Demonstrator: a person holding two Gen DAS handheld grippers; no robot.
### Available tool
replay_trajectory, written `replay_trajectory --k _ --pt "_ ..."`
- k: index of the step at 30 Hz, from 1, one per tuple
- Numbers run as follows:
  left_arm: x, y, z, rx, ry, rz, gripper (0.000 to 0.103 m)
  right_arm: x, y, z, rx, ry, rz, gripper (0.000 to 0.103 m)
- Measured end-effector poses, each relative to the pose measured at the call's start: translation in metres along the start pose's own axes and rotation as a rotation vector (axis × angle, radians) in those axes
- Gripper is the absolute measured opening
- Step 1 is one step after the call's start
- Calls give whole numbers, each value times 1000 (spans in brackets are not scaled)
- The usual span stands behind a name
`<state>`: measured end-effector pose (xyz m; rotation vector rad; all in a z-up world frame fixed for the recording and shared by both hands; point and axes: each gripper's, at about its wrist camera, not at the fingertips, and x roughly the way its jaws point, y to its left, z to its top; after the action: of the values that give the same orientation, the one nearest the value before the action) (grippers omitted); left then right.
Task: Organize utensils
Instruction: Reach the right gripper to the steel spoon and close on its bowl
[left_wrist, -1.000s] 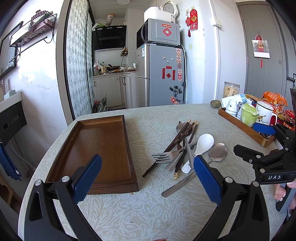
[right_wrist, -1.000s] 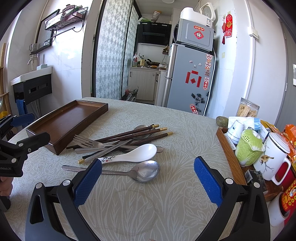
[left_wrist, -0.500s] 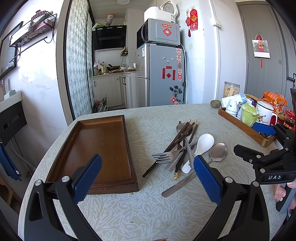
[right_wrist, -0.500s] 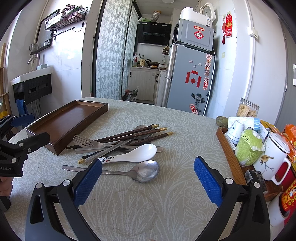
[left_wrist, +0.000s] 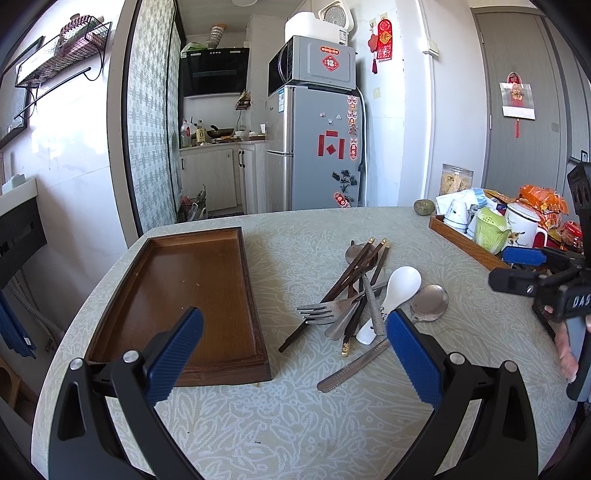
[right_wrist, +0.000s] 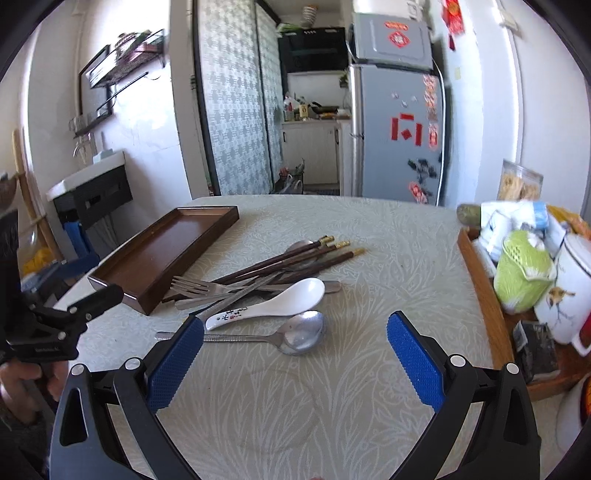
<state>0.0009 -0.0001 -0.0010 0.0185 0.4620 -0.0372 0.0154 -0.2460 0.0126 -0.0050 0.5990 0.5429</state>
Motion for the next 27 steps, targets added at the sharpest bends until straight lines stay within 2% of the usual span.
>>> replay_trajectory --k 1,4,6,7,9,13,18,20,22,23,24,27 --pt "0 0 0 -1 1 -3 100 -3 -3 2 0 3 14 100" --pt "1 2 -1 10 31 -108 100 -12 -13 5 -8 -2 -11 100" --pt "9 -2 -1 54 95 -82 100 -12 -15 8 -30 9 -24 100" --pt "11 -6 -2 83 103 -69 100 -11 -15 9 -48 14 -31 100" --pt "14 -16 -2 137 131 -102 100 -6 -15 13 -78 35 -37 98" --pt "24 -32 1 203 183 -180 100 5 -18 24 -87 86 9 94" --pt "37 -27 12 176 216 -264 100 20 -21 39 -96 152 38 80" --pt "41 -26 13 165 229 -294 100 27 -25 42 -74 177 65 78" --pt "45 -30 11 175 244 -316 92 36 -29 44 -58 202 89 72" --pt "48 -32 9 178 261 -328 80 42 -30 45 -50 215 100 69" --pt "51 -34 7 182 280 -342 76 48 -32 44 -41 228 112 68" --pt "58 -41 0 206 319 -365 73 65 -35 41 -6 281 163 59"
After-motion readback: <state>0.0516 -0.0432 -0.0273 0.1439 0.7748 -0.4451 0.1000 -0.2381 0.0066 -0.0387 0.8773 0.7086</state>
